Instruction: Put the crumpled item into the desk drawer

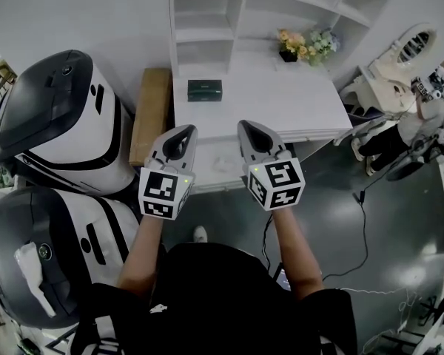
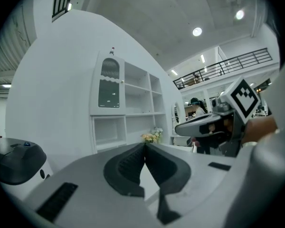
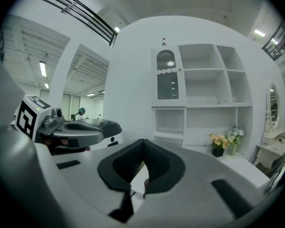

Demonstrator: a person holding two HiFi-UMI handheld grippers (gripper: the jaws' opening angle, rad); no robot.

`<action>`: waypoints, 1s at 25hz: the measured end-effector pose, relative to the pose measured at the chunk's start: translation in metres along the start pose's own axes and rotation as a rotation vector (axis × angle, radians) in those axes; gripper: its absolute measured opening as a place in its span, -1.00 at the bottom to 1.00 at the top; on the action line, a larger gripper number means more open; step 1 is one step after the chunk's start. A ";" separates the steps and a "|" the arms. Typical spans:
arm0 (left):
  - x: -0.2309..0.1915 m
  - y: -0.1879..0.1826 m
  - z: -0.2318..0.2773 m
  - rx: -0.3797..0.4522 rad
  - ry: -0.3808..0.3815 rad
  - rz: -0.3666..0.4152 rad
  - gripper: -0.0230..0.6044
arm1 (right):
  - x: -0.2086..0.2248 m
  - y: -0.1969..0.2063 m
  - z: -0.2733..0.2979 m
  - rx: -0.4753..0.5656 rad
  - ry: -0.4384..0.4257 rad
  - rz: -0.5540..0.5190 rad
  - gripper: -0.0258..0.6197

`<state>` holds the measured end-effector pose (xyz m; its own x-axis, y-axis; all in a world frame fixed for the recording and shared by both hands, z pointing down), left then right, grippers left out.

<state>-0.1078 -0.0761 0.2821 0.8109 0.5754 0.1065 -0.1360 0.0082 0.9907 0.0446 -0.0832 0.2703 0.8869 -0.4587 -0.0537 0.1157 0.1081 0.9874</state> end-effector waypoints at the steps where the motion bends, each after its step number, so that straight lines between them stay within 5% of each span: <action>1: 0.004 -0.002 -0.001 0.001 -0.003 -0.001 -0.91 | 0.001 -0.001 -0.004 0.003 -0.001 0.001 -0.93; 25: 0.087 -0.027 -0.035 0.038 -0.048 0.017 -0.91 | 0.011 -0.008 -0.095 0.058 -0.020 -0.011 -0.93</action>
<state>-0.0536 0.0023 0.2614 0.8350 0.5355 0.1266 -0.1294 -0.0326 0.9911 0.0958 -0.0051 0.2476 0.8764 -0.4775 -0.0625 0.0992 0.0519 0.9937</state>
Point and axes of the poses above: the fingertips, and each gripper's own axes: z forward along the fingers, x to its right, y out of its underside, the point moved 5 cm from there along -z, backward along the fingers, and after that the axes turned 3 degrees about y, right-handed, at the moved point
